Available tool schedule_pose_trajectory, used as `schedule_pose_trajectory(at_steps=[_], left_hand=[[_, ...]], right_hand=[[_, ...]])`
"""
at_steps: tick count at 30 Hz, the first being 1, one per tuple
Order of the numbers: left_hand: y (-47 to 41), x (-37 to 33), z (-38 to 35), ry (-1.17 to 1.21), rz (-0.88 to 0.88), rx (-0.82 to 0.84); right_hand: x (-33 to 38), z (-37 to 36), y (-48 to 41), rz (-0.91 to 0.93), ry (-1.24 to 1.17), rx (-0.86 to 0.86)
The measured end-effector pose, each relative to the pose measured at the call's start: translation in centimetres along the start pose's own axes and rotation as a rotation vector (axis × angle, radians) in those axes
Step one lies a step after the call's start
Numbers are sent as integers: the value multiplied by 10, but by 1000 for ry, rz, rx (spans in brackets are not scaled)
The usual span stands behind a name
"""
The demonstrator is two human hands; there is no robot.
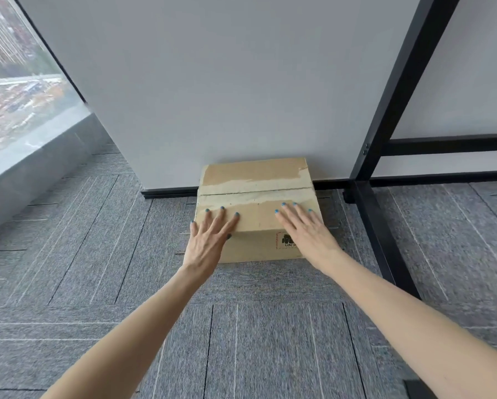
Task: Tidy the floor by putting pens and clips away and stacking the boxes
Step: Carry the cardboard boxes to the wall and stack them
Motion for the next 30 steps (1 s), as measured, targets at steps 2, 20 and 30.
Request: schedule_pose_trajectory(at_steps=[2, 20, 30], left_hand=[[-6, 6, -5, -24, -11, -34], [-3, -9, 32, 54, 91, 168], [82, -80, 105, 133, 210, 172]], right_hand=[[0, -4, -7, 0, 14, -28], [11, 30, 0, -73, -86, 40], [45, 83, 104, -52, -307, 28]])
Point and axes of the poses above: each hand's wrist, its own y-axis away from the middle knuckle, its own z-axis out of the back of the hand, x = y × z, the point moved 4 cm from there along -y, towards the middle knuckle, and after that the axes turned 10 degrees about -z, right-handed, at the moved point
